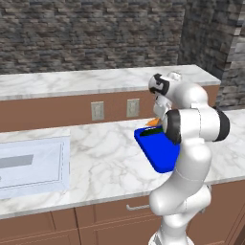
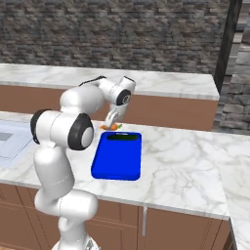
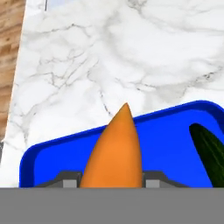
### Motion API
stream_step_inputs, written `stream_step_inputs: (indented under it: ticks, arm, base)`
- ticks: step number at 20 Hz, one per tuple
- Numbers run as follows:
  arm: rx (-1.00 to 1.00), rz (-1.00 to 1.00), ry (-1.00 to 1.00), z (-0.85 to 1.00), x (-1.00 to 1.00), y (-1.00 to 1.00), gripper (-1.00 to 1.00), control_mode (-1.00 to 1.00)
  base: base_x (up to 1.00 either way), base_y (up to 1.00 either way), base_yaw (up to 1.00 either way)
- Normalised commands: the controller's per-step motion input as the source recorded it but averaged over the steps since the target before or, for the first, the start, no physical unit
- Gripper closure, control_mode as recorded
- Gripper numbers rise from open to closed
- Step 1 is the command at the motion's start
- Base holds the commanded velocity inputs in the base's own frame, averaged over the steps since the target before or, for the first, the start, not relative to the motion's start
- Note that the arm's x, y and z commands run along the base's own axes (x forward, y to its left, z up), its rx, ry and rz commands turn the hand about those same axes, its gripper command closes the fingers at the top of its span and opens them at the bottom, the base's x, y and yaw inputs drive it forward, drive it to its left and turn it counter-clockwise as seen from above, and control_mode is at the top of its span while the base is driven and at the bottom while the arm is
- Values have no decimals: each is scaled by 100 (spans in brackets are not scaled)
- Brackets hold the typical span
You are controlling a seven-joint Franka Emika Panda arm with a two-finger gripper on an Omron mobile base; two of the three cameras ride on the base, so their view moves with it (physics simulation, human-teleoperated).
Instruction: Place the two vegetables and bowl onto the tray for setting up a vegetable dip station.
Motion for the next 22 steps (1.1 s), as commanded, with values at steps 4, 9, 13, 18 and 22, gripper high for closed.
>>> stream_step_inputs:
  ticks: [4, 9, 13, 18, 22]
  arm:
    - [-5, -31, 12, 0, 29, -22, 100, -100]
    - [-4, -28, 12, 0, 31, -20, 100, -100]
    - [-2, -24, 11, -1, 33, -14, 100, -100]
    - [-4, -22, 8, -16, 33, -12, 100, -100]
    - [-8, -18, 2, -44, 24, -6, 100, -100]
  base:
    - [0, 0, 0]
    - [0, 0, 0]
    - [0, 0, 0]
    - [0, 0, 0]
    - [0, 0, 0]
